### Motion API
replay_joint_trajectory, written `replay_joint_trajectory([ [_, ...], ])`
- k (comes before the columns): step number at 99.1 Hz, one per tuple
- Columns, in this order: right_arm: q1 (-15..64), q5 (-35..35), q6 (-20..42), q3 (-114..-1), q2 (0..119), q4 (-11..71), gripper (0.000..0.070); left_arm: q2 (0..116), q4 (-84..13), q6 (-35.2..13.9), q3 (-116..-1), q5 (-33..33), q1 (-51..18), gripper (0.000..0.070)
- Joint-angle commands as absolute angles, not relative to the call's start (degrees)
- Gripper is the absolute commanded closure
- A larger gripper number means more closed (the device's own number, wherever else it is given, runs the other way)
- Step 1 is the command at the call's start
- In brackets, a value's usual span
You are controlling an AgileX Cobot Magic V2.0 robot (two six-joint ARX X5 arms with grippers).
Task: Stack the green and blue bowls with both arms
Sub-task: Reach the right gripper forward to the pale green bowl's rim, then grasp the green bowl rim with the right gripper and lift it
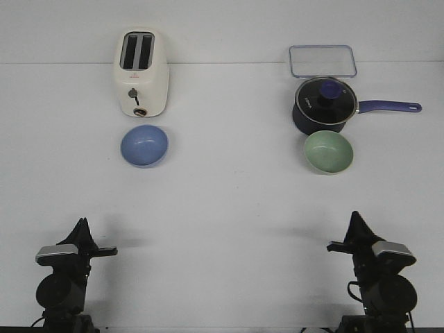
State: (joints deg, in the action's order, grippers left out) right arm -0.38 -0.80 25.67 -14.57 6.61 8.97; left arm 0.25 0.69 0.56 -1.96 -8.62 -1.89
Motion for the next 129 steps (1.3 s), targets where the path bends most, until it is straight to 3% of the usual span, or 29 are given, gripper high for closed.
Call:
replay_joint_trajectory([
  [1,-0.34,0.56,24.36,-21.26,13.43,9.72,0.0627,0.19,1.50,0.67,-0.80,-8.51,-1.85,0.0685],
  [11,-0.36,2.61,20.27,-29.19,24.84,11.53,0.0377,0.19,1.52,0.67,-0.80,-8.51,-1.85,0.0685],
  [15,-0.36,3.49,19.84,-32.36,30.00,12.82,0.0330,0.19,1.52,0.67,-0.80,-8.49,-1.85,0.0685],
  [46,-4.67,1.93,16.19,-52.71,71.29,16.01,0.0331,0.19,1.52,0.67,-0.80,-8.49,-1.85,0.0685],
  [66,-7.84,-0.49,15.05,-62.81,89.34,18.06,0.0334,0.19,1.52,0.67,-0.80,-8.51,-1.85,0.0685],
  [88,-8.86,-3.42,15.46,-65.36,97.23,15.11,0.0397,0.19,1.54,0.67,-0.80,-8.49,-1.85,0.0685],
  [100,-8.86,-3.44,15.42,-65.36,97.78,14.46,0.0700,0.19,1.52,0.67,-0.80,-8.49,-1.85,0.0685],
  [129,-9.69,-5.48,14.68,-65.32,90.78,17.69,0.0700,0.19,1.56,0.67,-0.80,-8.51,-1.85,0.0685],
])
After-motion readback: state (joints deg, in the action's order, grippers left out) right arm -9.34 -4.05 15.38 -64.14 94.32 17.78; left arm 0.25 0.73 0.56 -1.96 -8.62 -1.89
